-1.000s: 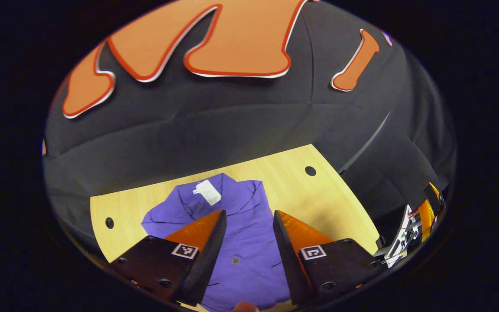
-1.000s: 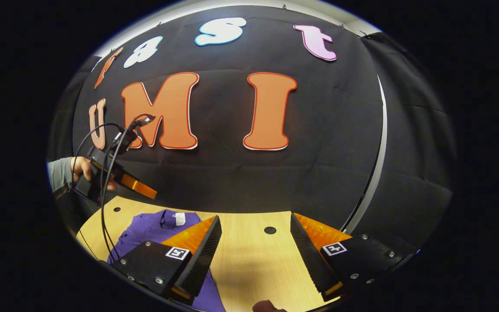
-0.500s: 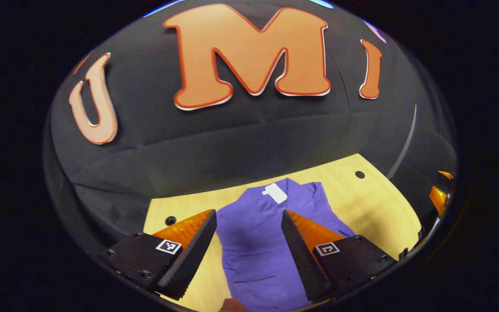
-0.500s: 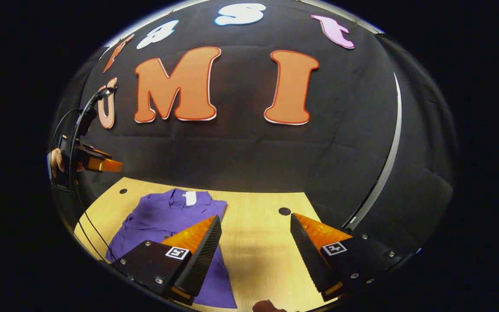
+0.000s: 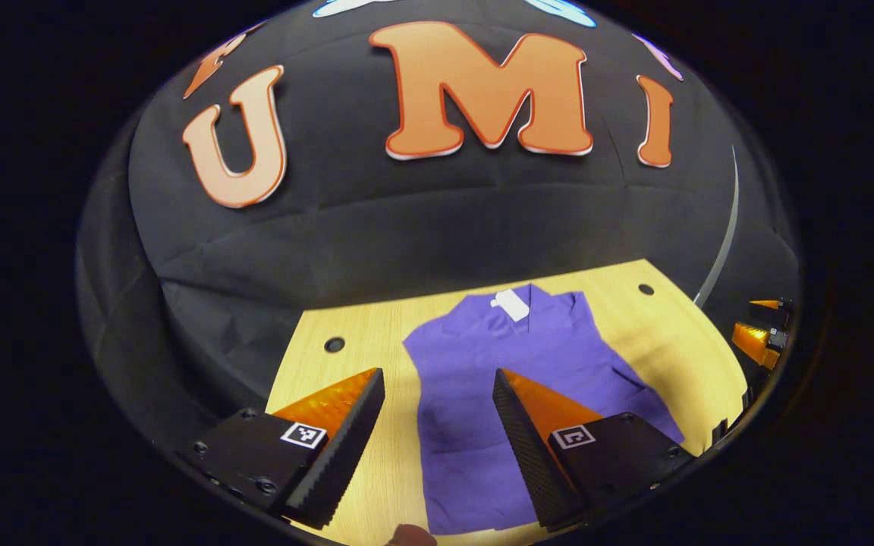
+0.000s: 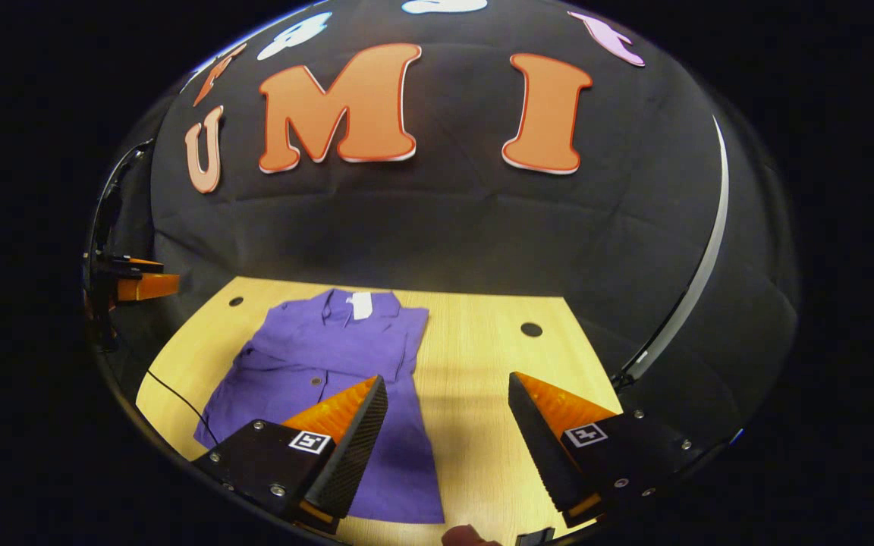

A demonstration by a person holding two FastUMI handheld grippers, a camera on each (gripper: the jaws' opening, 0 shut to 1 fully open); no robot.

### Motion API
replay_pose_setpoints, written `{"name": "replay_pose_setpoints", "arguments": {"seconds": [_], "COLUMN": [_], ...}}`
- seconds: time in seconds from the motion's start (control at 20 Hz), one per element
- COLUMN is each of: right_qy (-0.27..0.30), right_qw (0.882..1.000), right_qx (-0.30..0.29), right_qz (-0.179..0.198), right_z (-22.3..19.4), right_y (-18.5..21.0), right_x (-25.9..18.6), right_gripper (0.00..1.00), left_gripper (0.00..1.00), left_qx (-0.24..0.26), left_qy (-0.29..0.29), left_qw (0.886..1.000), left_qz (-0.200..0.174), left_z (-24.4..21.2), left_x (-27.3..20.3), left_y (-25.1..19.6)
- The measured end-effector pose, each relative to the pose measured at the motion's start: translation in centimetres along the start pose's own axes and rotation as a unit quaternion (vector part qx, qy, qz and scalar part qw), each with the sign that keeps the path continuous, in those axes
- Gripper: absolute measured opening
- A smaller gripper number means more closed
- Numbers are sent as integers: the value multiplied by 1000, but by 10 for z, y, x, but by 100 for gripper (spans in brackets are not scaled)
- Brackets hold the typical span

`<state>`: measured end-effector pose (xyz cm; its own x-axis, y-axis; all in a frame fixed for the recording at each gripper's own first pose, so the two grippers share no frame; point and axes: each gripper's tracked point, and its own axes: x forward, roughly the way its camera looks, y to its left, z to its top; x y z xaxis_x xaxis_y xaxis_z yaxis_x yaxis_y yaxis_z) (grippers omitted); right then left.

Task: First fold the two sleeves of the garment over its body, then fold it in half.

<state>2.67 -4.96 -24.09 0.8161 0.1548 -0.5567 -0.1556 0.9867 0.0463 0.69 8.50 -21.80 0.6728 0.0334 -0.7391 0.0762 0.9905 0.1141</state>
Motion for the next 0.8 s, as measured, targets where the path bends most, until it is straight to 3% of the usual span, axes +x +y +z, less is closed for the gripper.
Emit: {"name": "replay_pose_setpoints", "arguments": {"seconds": [0.5,0.8], "right_qy": [151,212], "right_qw": [988,977], "right_qx": [-19,-14], "right_qz": [-1,13], "right_z": [-138,-191], "right_y": [7,14], "right_x": [22,13], "right_gripper": [97,97], "left_gripper": [93,93], "left_qx": [-18,-19], "left_qy": [94,159], "left_qw": [995,987], "left_qz": [35,23], "left_z": [-131,-202], "left_x": [9,7], "left_y": [26,13]}}
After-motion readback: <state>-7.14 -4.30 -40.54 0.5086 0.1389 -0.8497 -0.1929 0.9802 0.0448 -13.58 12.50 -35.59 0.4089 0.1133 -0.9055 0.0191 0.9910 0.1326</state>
